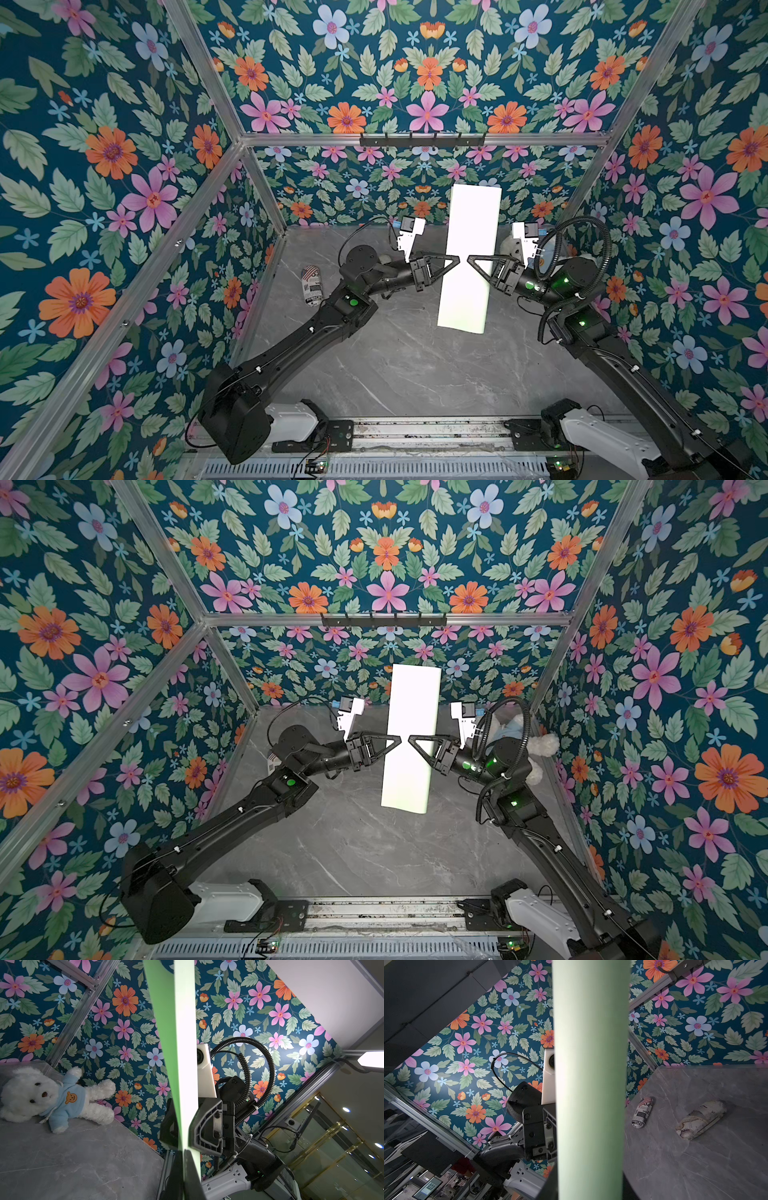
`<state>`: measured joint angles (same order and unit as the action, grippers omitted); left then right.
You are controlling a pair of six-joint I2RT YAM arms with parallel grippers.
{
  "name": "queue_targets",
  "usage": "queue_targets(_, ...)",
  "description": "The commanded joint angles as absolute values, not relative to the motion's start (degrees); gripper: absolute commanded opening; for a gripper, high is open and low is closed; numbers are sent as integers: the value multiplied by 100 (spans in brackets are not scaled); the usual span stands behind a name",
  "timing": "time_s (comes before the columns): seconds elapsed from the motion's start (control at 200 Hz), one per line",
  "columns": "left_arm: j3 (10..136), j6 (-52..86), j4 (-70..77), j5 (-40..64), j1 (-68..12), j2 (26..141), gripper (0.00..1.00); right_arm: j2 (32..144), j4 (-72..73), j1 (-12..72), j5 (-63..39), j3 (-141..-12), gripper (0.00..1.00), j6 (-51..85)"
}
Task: Fold the rectangular paper in half along the long edge
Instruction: Fold the paper.
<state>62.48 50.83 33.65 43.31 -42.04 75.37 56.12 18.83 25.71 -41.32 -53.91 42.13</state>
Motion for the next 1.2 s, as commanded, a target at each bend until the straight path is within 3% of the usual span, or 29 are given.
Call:
queue_targets(0.0, 6249, 5003, 3503, 4342, -4208, 7502, 0, 5546, 1883, 2556, -4268, -5484, 27, 4076)
queue_targets(0.41, 6214, 4981, 3508, 4326, -4210, 7415, 0, 5503, 1679, 2470, -4324, -5528, 16, 3997)
queue_targets(0.68, 6214, 4964, 3499, 4326, -4210, 7416, 0, 5457, 1433, 2420, -4388, -5607, 17, 3858)
queue_targets(0.82, 6222, 4950, 3509, 4333, -4210, 7422, 0, 5414, 1426, 2390, -4429, -5582, 2, 3847)
queue_targets(0.955, 6216, 4949, 3511, 4333, -4210, 7408, 0, 5354, 1409, 2338, -4454, -5565, 6, 3819)
queue_targets(1.01, 6221, 4955, 3516, 4333, -4210, 7395, 0, 5329, 1417, 2333, -4458, -5556, 0, 3805)
queue_targets(1.195, 6214, 4944, 3541, 4342, -4205, 7392, 0, 5248, 1509, 2290, -4453, -5544, 0, 3841)
